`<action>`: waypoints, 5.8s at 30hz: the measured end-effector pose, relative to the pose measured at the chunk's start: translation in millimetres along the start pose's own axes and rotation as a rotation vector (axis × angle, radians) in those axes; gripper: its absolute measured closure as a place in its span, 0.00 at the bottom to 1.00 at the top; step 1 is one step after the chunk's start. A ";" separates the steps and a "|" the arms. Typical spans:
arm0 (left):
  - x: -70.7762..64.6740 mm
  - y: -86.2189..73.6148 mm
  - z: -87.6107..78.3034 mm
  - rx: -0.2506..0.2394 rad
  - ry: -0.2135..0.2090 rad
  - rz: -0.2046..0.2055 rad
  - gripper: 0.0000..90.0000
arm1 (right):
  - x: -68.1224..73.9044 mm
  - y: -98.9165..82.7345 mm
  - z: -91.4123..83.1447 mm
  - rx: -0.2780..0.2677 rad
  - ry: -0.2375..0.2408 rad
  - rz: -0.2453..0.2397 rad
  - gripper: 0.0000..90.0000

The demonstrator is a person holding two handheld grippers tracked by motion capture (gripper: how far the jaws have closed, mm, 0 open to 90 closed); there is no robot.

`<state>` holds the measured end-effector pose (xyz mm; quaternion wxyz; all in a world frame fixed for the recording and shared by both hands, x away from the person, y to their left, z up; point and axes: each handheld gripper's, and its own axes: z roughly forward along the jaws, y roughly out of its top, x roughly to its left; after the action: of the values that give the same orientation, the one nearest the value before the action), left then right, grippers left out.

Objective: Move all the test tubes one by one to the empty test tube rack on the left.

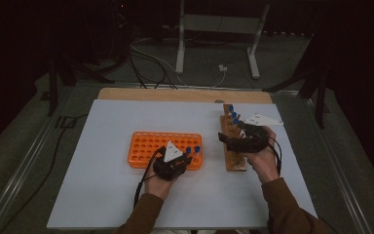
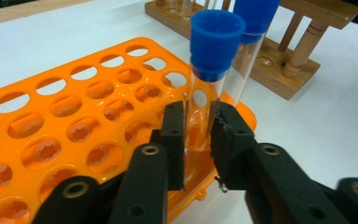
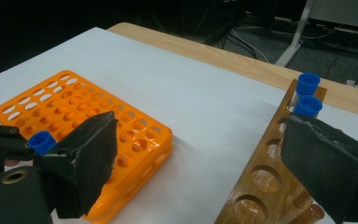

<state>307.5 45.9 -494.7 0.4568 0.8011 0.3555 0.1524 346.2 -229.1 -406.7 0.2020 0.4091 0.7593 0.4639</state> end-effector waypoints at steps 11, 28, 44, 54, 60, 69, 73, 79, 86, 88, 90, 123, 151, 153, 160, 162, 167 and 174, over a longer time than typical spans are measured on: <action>10.6 6.9 -25.0 -0.061 0.026 -0.010 0.55 | -3.8 -0.2 -2.0 -0.002 -0.004 0.009 0.12; 43.3 6.9 -66.4 -0.129 0.163 -0.120 0.02 | -33.4 -2.6 1.7 -0.006 -0.041 0.066 0.13; 47.1 4.4 -65.2 -0.134 0.164 -0.138 0.02 | -48.2 -12.5 40.7 0.083 -0.149 0.057 0.62; 48.1 3.2 -64.7 -0.133 0.170 -0.148 0.02 | -51.3 -16.7 53.4 0.107 -0.165 0.047 0.84; 48.4 2.3 -63.7 -0.131 0.169 -0.156 0.02 | -49.7 -16.1 56.2 0.106 -0.172 0.041 0.84; 48.8 1.6 -63.1 -0.128 0.166 -0.158 0.02 | -50.9 -15.6 57.6 0.111 -0.176 0.048 0.85; 49.0 1.4 -62.7 -0.127 0.166 -0.159 0.02 | -51.2 -15.3 56.6 0.108 -0.171 0.055 0.86; 49.2 1.2 -62.6 -0.125 0.165 -0.159 0.02 | -50.1 -10.7 52.1 0.095 -0.162 0.048 0.86; 48.9 1.2 -61.9 -0.124 0.165 -0.159 0.02 | -47.9 -1.9 43.2 0.083 -0.159 0.033 0.86; 49.0 1.1 -62.0 -0.123 0.165 -0.158 0.02 | -47.6 1.1 40.0 0.077 -0.157 0.029 0.86; 49.1 1.1 -62.0 -0.123 0.166 -0.157 0.02 | -47.6 3.7 37.4 0.075 -0.155 0.024 0.86; 49.9 0.7 -62.1 -0.121 0.166 -0.161 0.02 | -29.1 33.3 19.1 0.030 -0.113 -0.047 0.86; 45.8 18.4 -62.0 -0.161 0.168 -0.126 0.01 | 12.4 32.4 41.3 0.075 0.036 -0.084 0.85; 46.8 20.0 -61.4 -0.168 0.167 -0.123 0.01 | 16.1 32.9 42.7 0.077 0.046 -0.090 0.85; 48.0 25.9 -57.2 -0.177 0.147 -0.115 0.01 | 27.7 34.9 46.5 0.083 0.087 -0.093 0.85; 47.6 27.3 -55.0 -0.182 0.146 -0.110 0.01 | 30.8 35.4 47.3 0.086 0.098 -0.097 0.85; 49.4 30.2 -50.2 -0.192 0.127 -0.099 0.02 | 38.8 37.9 48.3 0.086 0.123 -0.107 0.85; 46.7 34.4 -42.0 -0.201 0.125 -0.059 0.04 | 49.8 41.5 49.8 0.086 0.157 -0.121 0.85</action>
<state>331.2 93.8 -447.0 0.5159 0.7294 0.3898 0.2232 369.3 -152.3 -391.3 0.1517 0.3333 0.8153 0.4484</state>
